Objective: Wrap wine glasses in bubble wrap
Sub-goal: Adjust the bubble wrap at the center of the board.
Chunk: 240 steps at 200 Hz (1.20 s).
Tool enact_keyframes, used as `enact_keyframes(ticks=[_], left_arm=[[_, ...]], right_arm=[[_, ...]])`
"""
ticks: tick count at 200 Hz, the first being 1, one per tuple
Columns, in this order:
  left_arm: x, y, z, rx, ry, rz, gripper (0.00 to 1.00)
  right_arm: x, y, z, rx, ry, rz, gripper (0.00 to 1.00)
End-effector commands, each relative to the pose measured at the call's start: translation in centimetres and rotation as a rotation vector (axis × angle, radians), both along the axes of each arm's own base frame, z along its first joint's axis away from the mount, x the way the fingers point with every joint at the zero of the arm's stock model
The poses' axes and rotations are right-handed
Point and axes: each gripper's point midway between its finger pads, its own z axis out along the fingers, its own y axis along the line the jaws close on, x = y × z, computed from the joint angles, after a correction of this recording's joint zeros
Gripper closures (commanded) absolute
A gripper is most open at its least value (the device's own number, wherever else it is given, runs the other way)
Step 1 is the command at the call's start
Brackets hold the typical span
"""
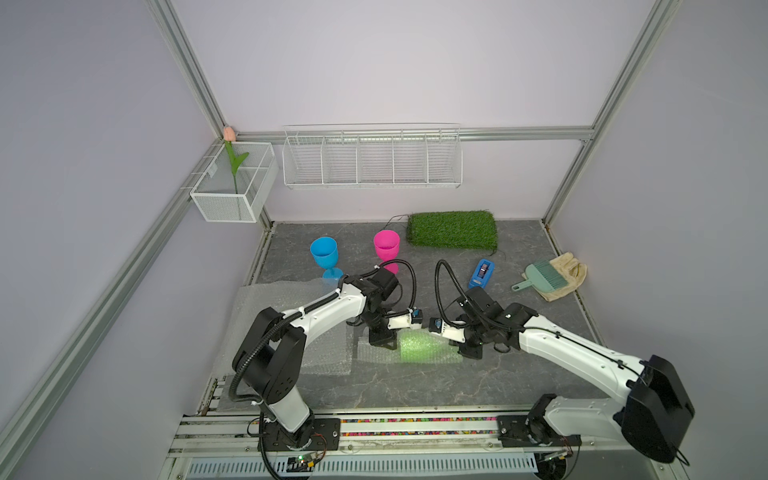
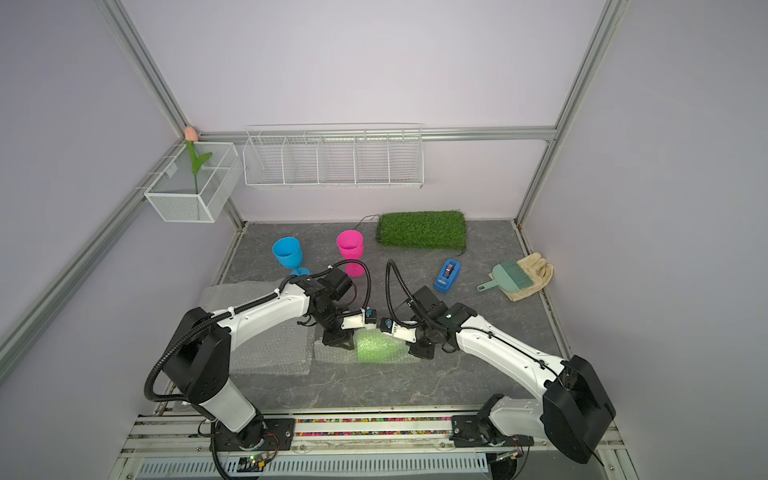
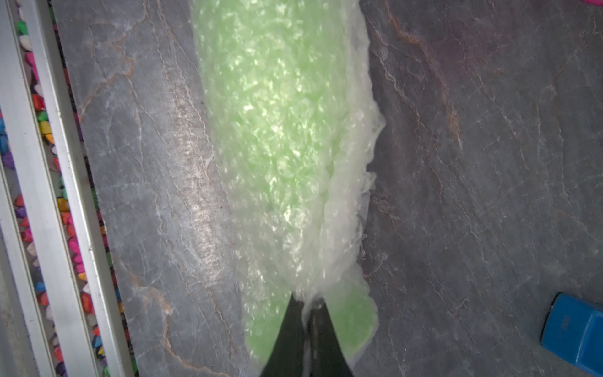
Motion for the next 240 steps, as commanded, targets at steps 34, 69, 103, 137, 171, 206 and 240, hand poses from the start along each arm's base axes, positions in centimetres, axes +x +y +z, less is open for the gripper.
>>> enact_keyframes(ticks=[34, 69, 103, 137, 171, 206, 240], left_arm=[[-0.1, 0.5, 0.9, 0.002, -0.072, -0.018, 0.64], [-0.1, 0.4, 1.0, 0.003, -0.072, -0.02, 0.59], [-0.3, 0.5, 0.9, 0.023, -0.057, -0.031, 0.91], [-0.4, 0.8, 0.4, 0.051, -0.058, -0.037, 1.0], [-0.1, 0.9, 0.4, 0.061, -0.084, -0.034, 1.0], [0.0, 0.8, 0.6, 0.055, -0.09, -0.032, 1.0], [-0.4, 0.6, 0.4, 0.058, -0.087, -0.043, 1.0]], right_arm=[[0.4, -0.3, 0.4, -0.006, -0.003, -0.009, 0.93], [0.3, -0.3, 0.4, -0.004, 0.0, -0.008, 0.93], [0.3, -0.3, 0.4, -0.006, 0.001, -0.007, 0.93], [0.2, -0.3, 0.4, -0.007, 0.005, -0.001, 0.93], [0.2, -0.4, 0.6, -0.004, -0.006, -0.006, 0.84], [0.3, 0.3, 3.4, 0.099, -0.073, -0.008, 0.47], [0.6, 0.9, 7.3, 0.265, -0.142, -0.05, 0.4]])
